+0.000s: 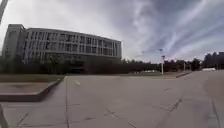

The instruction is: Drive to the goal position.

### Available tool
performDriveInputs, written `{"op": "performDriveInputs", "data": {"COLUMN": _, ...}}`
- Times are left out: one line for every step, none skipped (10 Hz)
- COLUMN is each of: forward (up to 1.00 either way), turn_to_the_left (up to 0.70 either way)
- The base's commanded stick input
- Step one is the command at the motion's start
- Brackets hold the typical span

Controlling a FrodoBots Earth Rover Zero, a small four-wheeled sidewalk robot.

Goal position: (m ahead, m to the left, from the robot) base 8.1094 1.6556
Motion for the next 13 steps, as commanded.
{"op": "performDriveInputs", "data": {"forward": 1.00, "turn_to_the_left": 0.15}}
{"op": "performDriveInputs", "data": {"forward": 1.00, "turn_to_the_left": 0.09}}
{"op": "performDriveInputs", "data": {"forward": 1.00, "turn_to_the_left": 0.04}}
{"op": "performDriveInputs", "data": {"forward": 1.00, "turn_to_the_left": 0.00}}
{"op": "performDriveInputs", "data": {"forward": 1.00, "turn_to_the_left": 0.00}}
{"op": "performDriveInputs", "data": {"forward": 1.00, "turn_to_the_left": 0.00}}
{"op": "performDriveInputs", "data": {"forward": 1.00, "turn_to_the_left": 0.00}}
{"op": "performDriveInputs", "data": {"forward": 1.00, "turn_to_the_left": 0.00}}
{"op": "performDriveInputs", "data": {"forward": 1.00, "turn_to_the_left": 0.00}}
{"op": "performDriveInputs", "data": {"forward": 1.00, "turn_to_the_left": 0.00}}
{"op": "performDriveInputs", "data": {"forward": 1.00, "turn_to_the_left": 0.11}}
{"op": "performDriveInputs", "data": {"forward": 1.00, "turn_to_the_left": 0.40}}
{"op": "performDriveInputs", "data": {"forward": 1.00, "turn_to_the_left": 0.40}}
